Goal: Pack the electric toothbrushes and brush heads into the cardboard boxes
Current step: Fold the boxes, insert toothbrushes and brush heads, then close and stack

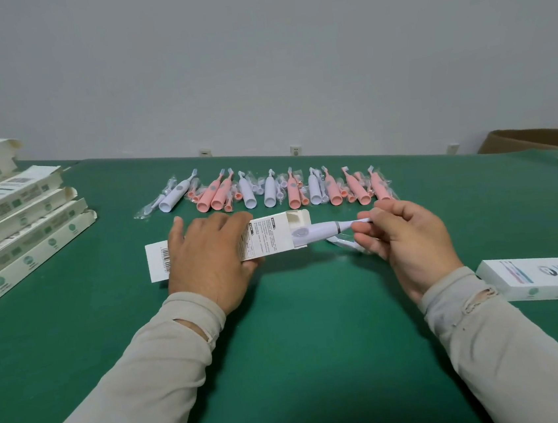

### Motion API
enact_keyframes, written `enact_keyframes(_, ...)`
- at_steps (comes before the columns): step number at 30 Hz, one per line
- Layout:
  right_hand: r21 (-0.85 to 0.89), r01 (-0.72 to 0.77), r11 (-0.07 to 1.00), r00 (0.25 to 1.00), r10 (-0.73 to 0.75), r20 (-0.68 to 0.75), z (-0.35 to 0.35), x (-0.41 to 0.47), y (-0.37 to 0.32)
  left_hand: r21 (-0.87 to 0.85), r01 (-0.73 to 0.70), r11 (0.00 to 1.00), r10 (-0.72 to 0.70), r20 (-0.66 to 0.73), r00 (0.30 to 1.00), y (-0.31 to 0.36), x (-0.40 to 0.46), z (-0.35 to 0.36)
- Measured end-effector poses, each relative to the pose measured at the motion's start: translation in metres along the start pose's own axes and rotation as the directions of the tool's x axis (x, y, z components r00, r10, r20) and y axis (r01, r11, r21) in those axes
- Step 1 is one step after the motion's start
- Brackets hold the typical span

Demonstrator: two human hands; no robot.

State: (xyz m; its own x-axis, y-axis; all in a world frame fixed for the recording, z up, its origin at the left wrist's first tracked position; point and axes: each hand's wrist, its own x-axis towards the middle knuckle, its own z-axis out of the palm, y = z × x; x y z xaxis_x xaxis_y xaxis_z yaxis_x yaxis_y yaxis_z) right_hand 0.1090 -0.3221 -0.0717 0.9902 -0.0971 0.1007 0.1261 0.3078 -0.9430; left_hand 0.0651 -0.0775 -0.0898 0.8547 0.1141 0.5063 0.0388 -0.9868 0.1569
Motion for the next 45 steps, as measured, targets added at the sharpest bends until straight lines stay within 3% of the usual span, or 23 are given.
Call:
enact_keyframes(2, -0.060, 0.030, 0.998, 0.999, -0.027, 0.046, 0.003, -0.002, 0.004, -0.005, 0.003, 1.000, -0.003, 0.002, 1.000, 0.000, 0.000, 0.000)
enact_keyframes(6, -0.409, 0.208, 0.889, 0.960, -0.105, 0.259, 0.015, -0.012, 0.022, -0.015, -0.031, 0.999, 0.032, 0.021, 0.999, 0.004, -0.001, 0.000)
enact_keyframes(13, -0.501, 0.322, 0.803, 0.936, -0.189, 0.298, 0.014, -0.016, 0.025, -0.025, -0.026, 0.999, 0.026, 0.027, 0.999, 0.003, -0.001, -0.001)
enact_keyframes(18, -0.497, 0.409, 0.765, 0.899, -0.243, 0.364, 0.018, -0.022, 0.019, -0.033, -0.047, 0.998, 0.048, 0.025, 0.999, 0.005, -0.001, 0.000)
enact_keyframes(21, -0.550, 0.374, 0.747, 0.901, -0.152, 0.406, 0.019, -0.023, 0.022, -0.080, -0.075, 0.994, 0.076, 0.006, 0.997, 0.008, -0.002, 0.001)
enact_keyframes(26, -0.395, 0.233, 0.889, 0.920, -0.069, 0.386, 0.017, -0.020, 0.025, -0.121, -0.151, 0.981, 0.156, 0.030, 0.987, 0.008, -0.001, 0.003)
enact_keyframes(31, -0.246, 0.118, 0.962, 0.964, -0.052, 0.260, 0.008, -0.008, 0.021, -0.115, -0.027, 0.993, 0.033, 0.052, 0.998, -0.007, 0.001, 0.001)
enact_keyframes(35, -0.154, -0.006, 0.988, 0.944, 0.057, 0.325, -0.001, -0.002, 0.017, -0.206, 0.065, 0.976, -0.038, 0.132, 0.991, -0.015, 0.001, 0.002)
enact_keyframes(39, -0.339, 0.137, 0.931, 0.946, -0.022, 0.323, -0.006, 0.001, 0.013, -0.186, 0.061, 0.981, -0.032, 0.152, 0.988, -0.015, 0.002, 0.003)
enact_keyframes(43, -0.484, 0.317, 0.816, 0.888, -0.075, 0.454, -0.008, -0.003, 0.009, -0.203, 0.054, 0.978, -0.023, 0.153, 0.988, -0.017, 0.003, 0.003)
enact_keyframes(45, -0.520, 0.332, 0.787, 0.870, -0.042, 0.492, -0.007, -0.006, 0.009, -0.239, 0.046, 0.970, -0.010, 0.150, 0.989, -0.019, 0.002, 0.004)
